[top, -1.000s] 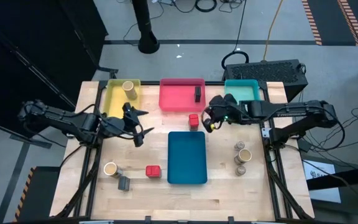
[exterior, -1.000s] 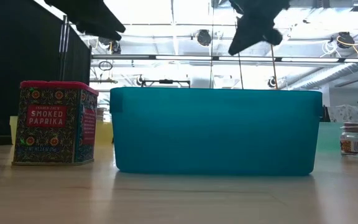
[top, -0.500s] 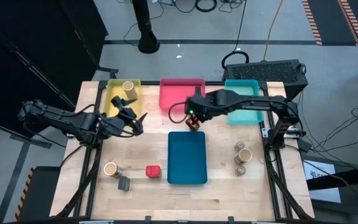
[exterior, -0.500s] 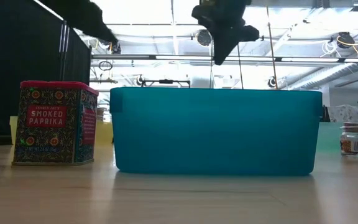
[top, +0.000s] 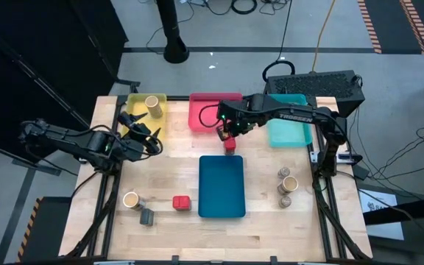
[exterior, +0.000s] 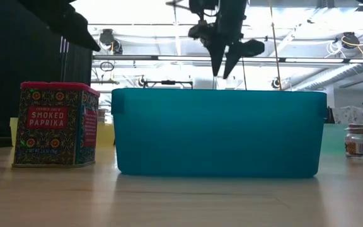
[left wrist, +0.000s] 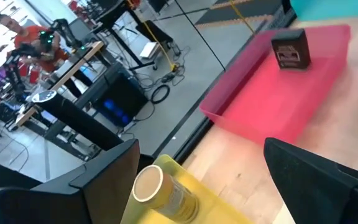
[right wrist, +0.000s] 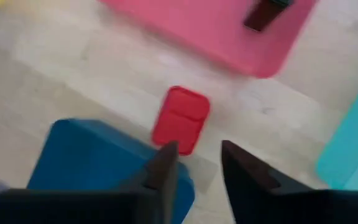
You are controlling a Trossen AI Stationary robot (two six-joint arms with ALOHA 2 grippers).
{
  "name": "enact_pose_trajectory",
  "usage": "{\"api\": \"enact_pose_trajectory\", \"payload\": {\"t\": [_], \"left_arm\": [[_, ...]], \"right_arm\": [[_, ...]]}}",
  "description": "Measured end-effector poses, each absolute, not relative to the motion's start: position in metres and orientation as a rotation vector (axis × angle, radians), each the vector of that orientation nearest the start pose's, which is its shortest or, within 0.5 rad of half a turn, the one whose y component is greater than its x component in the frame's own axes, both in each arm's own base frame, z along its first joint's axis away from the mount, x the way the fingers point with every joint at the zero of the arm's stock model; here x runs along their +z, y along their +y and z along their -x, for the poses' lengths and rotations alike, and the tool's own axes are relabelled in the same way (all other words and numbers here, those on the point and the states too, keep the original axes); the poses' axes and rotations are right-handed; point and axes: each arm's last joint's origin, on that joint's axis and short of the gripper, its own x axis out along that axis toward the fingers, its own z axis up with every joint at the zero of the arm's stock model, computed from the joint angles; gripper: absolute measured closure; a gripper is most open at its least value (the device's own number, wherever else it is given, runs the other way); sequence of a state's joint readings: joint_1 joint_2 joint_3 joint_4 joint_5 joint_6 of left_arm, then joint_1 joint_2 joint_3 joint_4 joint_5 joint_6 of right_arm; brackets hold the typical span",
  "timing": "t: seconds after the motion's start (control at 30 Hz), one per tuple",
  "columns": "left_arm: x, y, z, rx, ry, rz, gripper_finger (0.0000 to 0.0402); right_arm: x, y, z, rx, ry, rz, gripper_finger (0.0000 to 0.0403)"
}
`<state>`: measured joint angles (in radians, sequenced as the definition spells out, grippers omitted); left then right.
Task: Sort spices by type
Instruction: Put the top red seasoning can into the green bin
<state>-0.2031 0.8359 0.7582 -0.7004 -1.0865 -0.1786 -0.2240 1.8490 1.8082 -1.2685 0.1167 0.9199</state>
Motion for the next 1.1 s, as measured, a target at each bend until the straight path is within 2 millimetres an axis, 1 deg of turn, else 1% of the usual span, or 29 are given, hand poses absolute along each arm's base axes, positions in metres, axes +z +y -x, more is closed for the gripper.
{"api": "enact_pose_trajectory", "payload": {"t": [0.13,0.2,0.3,0.37,0.47,0.67,0.9,1.1], "left_arm": [[0.286,-0.004,-0.148,0.896,0.534,-0.293,0.0052],[0.287,-0.004,-0.147,0.897,0.529,-0.289,0.0052],[0.287,-0.004,-0.147,0.898,0.525,-0.285,0.0052],[0.287,-0.004,-0.147,0.898,0.525,-0.282,0.0052],[0.287,-0.004,-0.147,0.898,0.524,-0.281,0.0052],[0.287,-0.004,-0.147,0.898,0.524,-0.282,0.0052],[0.287,-0.004,-0.147,0.898,0.525,-0.282,0.0052],[0.287,-0.004,-0.147,0.898,0.524,-0.282,0.0052]], "right_arm": [[0.302,-0.089,-0.365,-0.84,1.104,-0.901,0.0213],[0.287,-0.089,-0.373,-0.822,1.157,-0.906,0.0179],[0.269,-0.092,-0.381,-0.805,1.232,-0.939,0.0143],[0.262,-0.094,-0.383,-0.813,1.244,-0.939,0.0128],[0.255,-0.096,-0.387,-0.819,1.25,-0.937,0.0118],[0.249,-0.099,-0.392,-0.825,1.232,-0.936,0.012],[0.229,-0.101,-0.399,-0.863,1.272,-0.917,0.0121],[0.207,-0.104,-0.405,-0.872,1.33,-0.901,0.0122]]}}
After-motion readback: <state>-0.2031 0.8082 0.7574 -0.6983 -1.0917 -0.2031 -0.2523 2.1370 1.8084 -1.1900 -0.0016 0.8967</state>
